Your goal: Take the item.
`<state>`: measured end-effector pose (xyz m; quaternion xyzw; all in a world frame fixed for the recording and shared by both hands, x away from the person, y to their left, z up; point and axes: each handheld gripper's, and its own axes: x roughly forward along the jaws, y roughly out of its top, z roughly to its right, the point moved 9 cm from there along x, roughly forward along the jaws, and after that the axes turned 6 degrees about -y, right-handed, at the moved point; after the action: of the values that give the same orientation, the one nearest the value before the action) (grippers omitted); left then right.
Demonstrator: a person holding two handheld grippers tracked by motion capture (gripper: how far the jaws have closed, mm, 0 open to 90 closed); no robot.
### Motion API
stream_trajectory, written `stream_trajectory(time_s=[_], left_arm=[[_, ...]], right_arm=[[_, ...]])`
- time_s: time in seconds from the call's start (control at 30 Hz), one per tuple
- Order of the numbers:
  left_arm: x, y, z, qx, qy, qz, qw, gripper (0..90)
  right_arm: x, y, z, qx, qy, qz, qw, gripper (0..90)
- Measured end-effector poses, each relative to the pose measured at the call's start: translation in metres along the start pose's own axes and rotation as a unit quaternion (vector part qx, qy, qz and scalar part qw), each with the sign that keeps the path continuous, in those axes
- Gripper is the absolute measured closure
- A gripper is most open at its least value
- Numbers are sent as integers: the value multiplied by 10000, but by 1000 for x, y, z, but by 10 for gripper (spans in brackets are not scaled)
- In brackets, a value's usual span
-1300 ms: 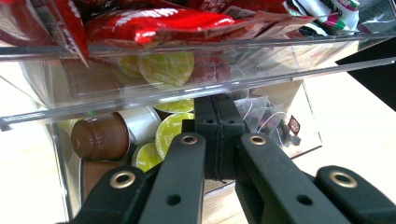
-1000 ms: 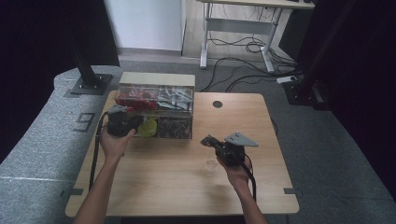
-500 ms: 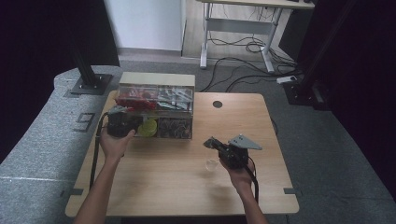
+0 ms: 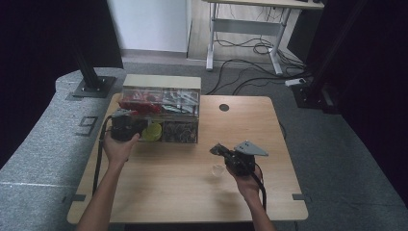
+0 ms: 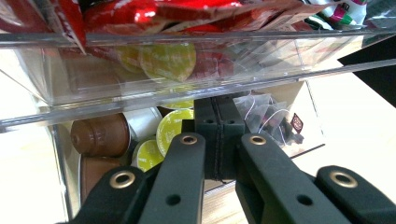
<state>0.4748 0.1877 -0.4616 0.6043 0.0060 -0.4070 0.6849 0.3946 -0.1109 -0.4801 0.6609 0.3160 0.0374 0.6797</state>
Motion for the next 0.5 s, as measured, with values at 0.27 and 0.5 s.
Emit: stream_trajectory(time_s=[0.27,0.5], left_arm=[[2,1,2,23,-4,-13,10000,900],[3,1,4,24,-10,-22,10000,900]], right_arm=[[-3,-3,4,-46,-55,-26,10000,878],[-4,-5,8,-15,-81,-60,9999,866]])
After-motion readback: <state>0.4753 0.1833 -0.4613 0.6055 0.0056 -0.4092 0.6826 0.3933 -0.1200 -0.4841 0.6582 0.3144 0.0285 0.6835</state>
